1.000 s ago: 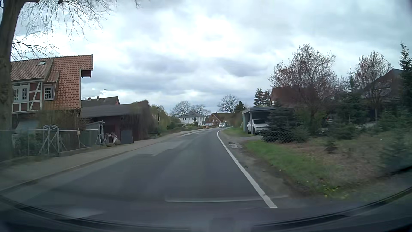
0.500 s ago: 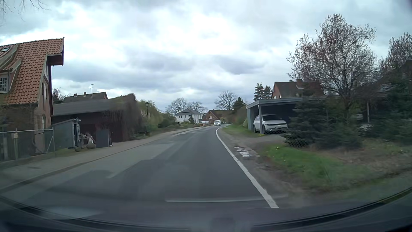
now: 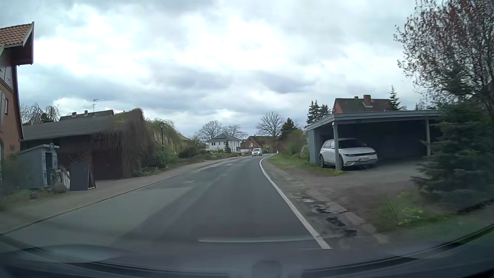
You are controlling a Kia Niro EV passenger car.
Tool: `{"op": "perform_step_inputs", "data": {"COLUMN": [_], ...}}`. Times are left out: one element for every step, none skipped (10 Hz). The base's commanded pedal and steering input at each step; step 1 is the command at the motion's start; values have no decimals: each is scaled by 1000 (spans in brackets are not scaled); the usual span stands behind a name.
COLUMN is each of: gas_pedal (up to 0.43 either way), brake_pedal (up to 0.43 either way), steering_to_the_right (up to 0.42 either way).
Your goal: Follow the waypoints while adhering to traffic rules and regulations
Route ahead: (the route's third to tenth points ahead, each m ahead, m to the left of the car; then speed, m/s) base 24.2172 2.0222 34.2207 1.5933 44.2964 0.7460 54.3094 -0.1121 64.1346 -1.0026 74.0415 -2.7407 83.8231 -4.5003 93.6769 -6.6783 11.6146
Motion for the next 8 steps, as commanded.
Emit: {"op": "perform_step_inputs", "data": {"gas_pedal": [79,79,79,79,79,67,67,67], "brake_pedal": [0,0,0,0,0,0,0,0], "steering_to_the_right": [-1,-1,-1,0,-1,-1,0,0]}}
